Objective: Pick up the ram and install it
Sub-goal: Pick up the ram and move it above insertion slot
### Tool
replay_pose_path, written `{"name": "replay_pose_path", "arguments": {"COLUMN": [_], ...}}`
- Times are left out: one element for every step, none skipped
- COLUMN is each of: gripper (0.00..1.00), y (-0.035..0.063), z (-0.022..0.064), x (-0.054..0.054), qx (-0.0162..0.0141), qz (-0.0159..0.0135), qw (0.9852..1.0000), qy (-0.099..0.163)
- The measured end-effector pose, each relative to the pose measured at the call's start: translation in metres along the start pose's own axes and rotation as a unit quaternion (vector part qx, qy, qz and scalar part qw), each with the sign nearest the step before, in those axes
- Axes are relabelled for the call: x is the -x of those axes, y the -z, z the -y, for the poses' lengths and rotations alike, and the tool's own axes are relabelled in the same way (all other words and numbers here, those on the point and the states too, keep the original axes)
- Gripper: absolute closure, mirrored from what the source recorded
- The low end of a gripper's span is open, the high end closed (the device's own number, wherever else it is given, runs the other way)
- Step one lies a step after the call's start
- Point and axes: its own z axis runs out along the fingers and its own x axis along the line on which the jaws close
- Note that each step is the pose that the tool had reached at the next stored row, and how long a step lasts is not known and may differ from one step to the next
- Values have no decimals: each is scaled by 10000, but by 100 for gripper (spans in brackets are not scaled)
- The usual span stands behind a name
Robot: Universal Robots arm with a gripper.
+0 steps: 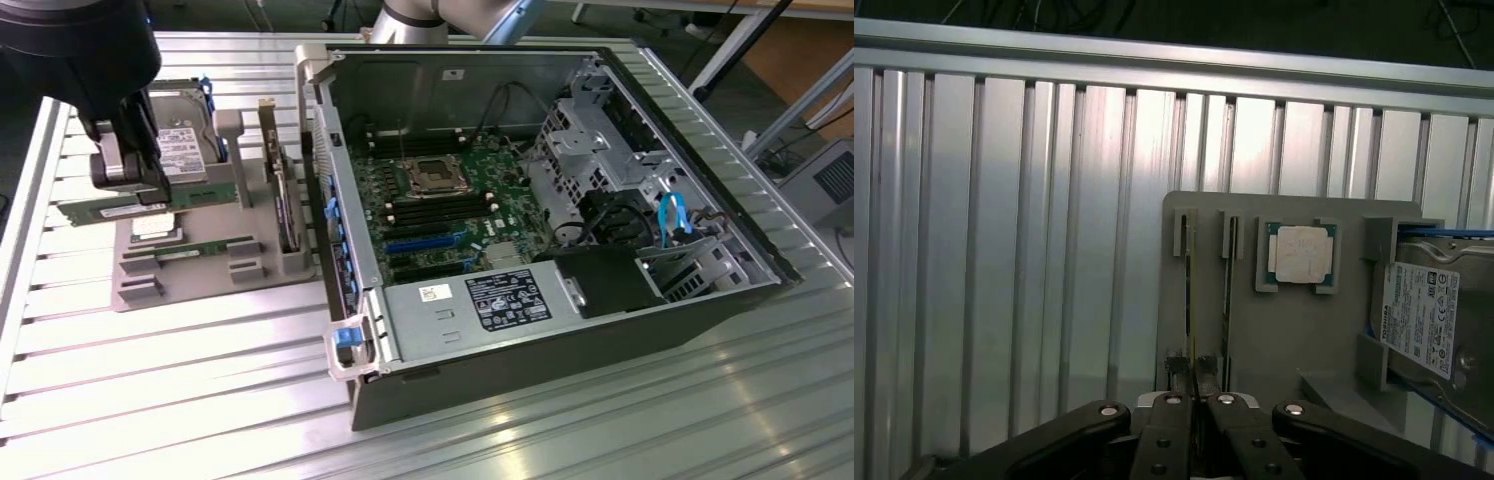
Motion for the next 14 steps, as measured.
{"name": "replay_pose_path", "arguments": {"gripper": [88, 88, 88, 88, 88, 88, 88, 88, 88, 88, 88, 88, 88, 88], "y": [6, 12, 18, 24, 31, 38, 44, 108, 125, 137, 229, 239, 246, 254], "z": [0, 0, 0, 0, 0, -1, -1, -1, -1, -2, -3, -3, -3, -3], "x": [0, 0, 0, 0, 0, 0, 0, 1, 1, 2, 3, 3, 3, 3], "qx": [0, 0, 0, 0, 0, 0, 0, 0, 0, 0, 1, 0, 0, 0], "qz": [0, 0, 0, 0, 0, 0, 0, 0, 0, 0, 0, 0, 0, 0], "qw": [10000, 10000, 10000, 10000, 10000, 10000, 10000, 10000, 10000, 10000, 10000, 10000, 10000, 10000], "qy": [0, 0, 0, 0, 0, 0, 0, 0, 0, 0, 0, 0, 0, 0]}}
